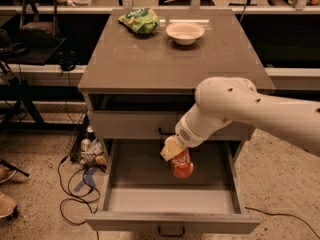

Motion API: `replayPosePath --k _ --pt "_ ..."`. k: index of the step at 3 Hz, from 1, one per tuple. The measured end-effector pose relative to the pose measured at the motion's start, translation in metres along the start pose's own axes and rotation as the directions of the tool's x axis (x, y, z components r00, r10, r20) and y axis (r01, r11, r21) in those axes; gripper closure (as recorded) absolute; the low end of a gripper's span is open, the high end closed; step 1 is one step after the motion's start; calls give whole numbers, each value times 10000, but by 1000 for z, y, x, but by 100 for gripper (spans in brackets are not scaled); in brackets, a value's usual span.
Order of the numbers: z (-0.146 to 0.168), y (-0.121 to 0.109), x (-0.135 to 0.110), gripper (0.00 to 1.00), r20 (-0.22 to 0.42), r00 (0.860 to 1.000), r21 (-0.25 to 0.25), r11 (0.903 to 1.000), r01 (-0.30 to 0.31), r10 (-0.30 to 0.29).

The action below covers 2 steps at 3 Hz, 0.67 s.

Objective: Place coke can into middle drawer

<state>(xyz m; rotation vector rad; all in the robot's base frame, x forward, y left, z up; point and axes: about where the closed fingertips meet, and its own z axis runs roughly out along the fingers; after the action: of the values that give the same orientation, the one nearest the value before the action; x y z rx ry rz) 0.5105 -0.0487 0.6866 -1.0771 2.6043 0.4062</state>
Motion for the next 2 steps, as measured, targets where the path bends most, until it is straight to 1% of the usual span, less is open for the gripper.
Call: replayPosePath --k 1,2 --pt "62 2 9 100 140 9982 -626 9964 -568 578" --pt "126 -3 0 100 847 9894 -1208 9868 -1075 1181"
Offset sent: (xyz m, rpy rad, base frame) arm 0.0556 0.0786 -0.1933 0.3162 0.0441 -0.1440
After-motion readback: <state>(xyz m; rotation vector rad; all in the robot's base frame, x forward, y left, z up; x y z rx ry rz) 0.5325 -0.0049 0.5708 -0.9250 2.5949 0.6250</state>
